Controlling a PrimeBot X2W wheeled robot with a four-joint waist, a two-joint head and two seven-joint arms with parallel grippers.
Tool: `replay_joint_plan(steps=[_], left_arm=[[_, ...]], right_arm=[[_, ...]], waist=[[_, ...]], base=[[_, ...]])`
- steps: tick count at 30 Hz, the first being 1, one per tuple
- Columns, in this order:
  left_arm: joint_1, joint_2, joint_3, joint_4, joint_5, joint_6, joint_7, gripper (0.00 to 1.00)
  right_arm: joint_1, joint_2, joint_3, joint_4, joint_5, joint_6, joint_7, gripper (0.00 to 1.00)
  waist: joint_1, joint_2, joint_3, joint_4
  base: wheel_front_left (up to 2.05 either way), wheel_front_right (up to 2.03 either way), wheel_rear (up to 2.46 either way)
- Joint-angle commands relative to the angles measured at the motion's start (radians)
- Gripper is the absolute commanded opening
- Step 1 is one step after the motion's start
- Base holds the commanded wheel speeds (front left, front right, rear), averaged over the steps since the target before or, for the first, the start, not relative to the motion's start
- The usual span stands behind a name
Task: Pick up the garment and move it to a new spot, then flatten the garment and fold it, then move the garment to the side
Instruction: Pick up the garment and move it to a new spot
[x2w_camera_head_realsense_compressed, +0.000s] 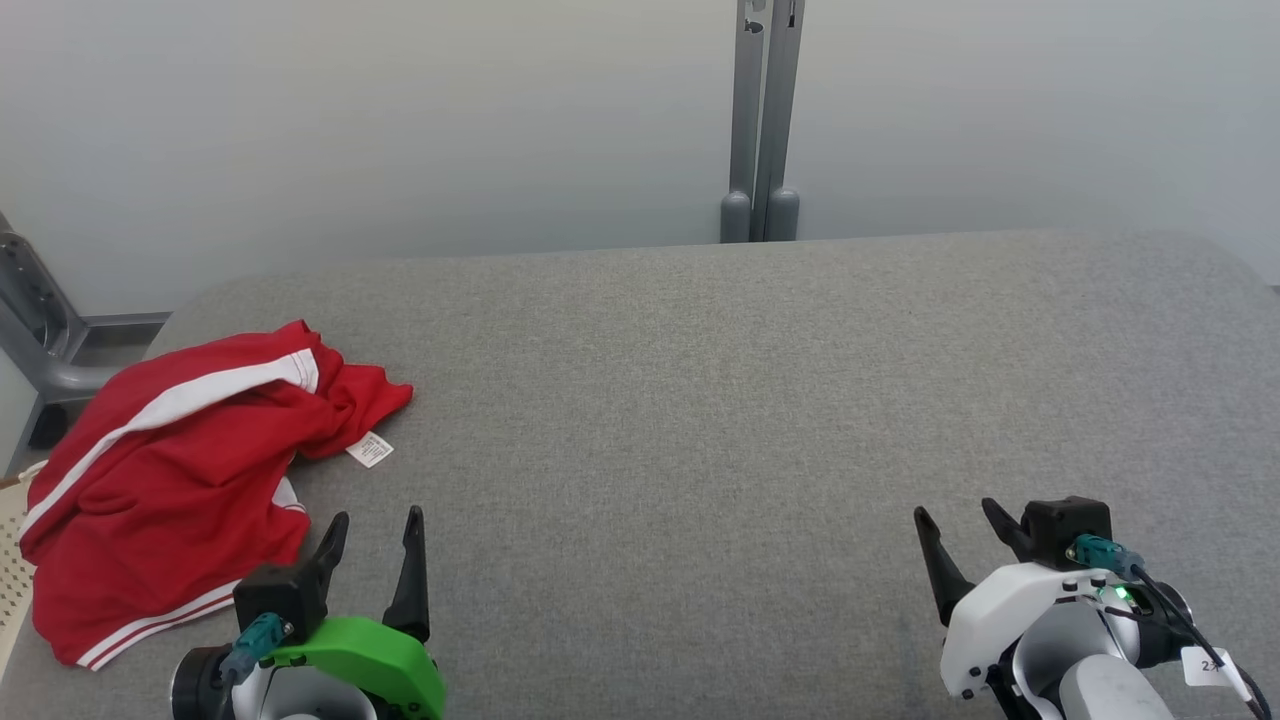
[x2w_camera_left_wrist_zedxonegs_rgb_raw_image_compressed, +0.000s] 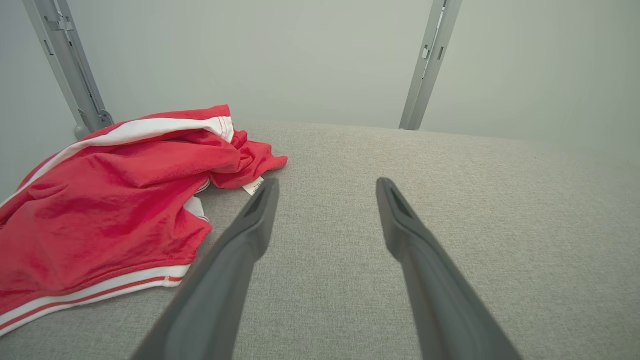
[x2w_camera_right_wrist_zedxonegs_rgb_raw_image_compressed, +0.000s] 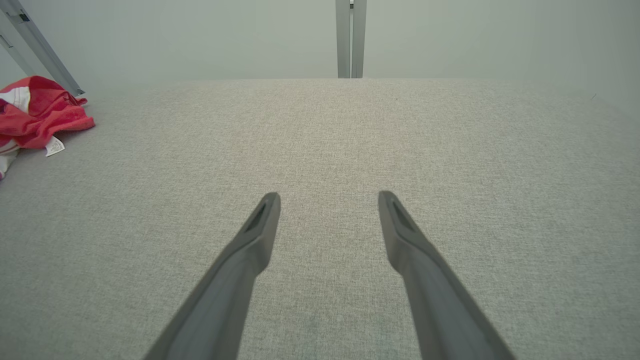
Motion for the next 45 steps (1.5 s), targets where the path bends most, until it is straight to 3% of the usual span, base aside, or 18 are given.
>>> replay_joint_plan(steps=[1, 8, 16, 32, 45], left_arm=[[0.002, 0.007, -0.001, -0.002, -0.002, 0.004, -0.004, 1.00], [0.001, 0.005, -0.008, 0.003, -0.008, 0.006, -0.002, 1.00], [0.007, 0.013, -0.008, 0.005, -0.013, 0.009, 0.000, 1.00], [0.029, 0.070, 0.005, -0.035, -0.017, 0.034, 0.030, 1.00], [0.032, 0.087, 0.014, -0.062, -0.030, 0.048, 0.042, 1.00]], right_arm=[[-0.009, -0.004, 0.001, 0.002, 0.000, 0.000, -0.003, 1.00], [0.001, -0.004, -0.003, 0.000, -0.008, 0.000, 0.000, 1.00], [0.012, -0.004, -0.004, -0.008, -0.003, 0.000, -0.010, 1.00], [0.002, -0.004, 0.071, 0.007, 0.055, 0.000, -0.066, 1.00], [-0.031, -0.004, 0.082, 0.037, 0.070, 0.000, -0.093, 1.00]], waist=[[0.0000, -0.0001, 0.000, -0.001], [0.0000, -0.0001, -0.002, 0.008], [0.0000, -0.0001, 0.000, 0.069], [0.0000, -0.0001, 0.007, 0.296], [0.0000, -0.0001, 0.026, 0.378]], base=[[0.00, 0.00, 0.00], [0.00, 0.00, 0.00], [0.00, 0.00, 0.00], [0.00, 0.00, 0.00], [0.00, 0.00, 0.00]])
